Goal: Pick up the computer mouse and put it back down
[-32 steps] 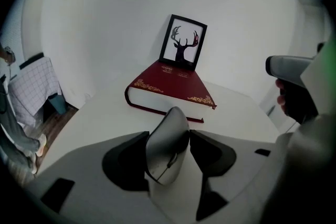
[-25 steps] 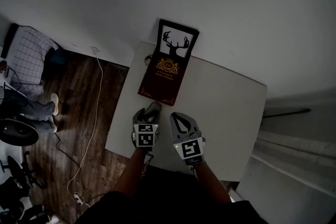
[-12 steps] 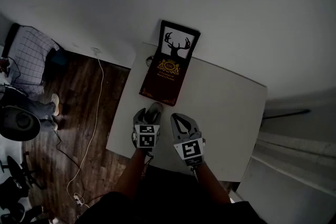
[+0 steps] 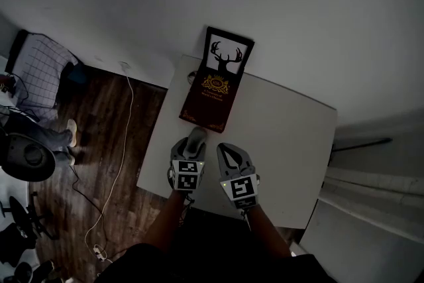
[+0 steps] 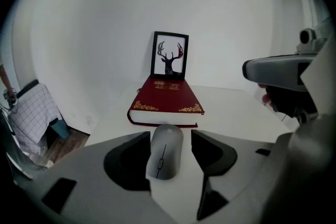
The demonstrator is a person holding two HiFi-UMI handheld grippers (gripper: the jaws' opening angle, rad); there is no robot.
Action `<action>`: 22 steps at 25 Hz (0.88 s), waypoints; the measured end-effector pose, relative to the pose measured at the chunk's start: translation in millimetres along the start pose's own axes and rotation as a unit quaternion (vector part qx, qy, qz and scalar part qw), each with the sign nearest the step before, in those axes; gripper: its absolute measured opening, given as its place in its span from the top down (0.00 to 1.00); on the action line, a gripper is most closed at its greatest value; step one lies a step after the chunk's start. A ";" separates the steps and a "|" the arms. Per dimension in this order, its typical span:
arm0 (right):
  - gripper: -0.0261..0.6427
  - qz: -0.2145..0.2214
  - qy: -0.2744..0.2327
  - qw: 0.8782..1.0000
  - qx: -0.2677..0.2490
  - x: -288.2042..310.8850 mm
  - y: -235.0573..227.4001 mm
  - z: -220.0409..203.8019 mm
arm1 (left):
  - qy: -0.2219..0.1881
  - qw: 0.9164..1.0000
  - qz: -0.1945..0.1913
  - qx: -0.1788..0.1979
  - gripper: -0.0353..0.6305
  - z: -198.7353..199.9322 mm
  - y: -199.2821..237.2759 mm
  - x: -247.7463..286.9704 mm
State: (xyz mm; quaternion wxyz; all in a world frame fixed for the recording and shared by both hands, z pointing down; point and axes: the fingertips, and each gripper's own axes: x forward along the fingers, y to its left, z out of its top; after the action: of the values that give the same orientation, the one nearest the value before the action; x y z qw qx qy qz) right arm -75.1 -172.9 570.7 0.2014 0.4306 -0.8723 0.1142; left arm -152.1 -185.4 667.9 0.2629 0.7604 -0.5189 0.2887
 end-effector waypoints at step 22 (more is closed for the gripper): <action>0.93 -0.025 -0.025 0.999 -0.015 -65.7 74.3 9.1 | -0.137 0.989 -0.031 0.050 0.94 11.0 -29.0 -151.5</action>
State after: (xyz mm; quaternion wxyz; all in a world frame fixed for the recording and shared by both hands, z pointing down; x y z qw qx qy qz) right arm -100.6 -85.1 531.1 0.1887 0.4521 -0.8676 0.0850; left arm -167.6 -87.1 549.5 0.1601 0.8207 -0.5111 0.1990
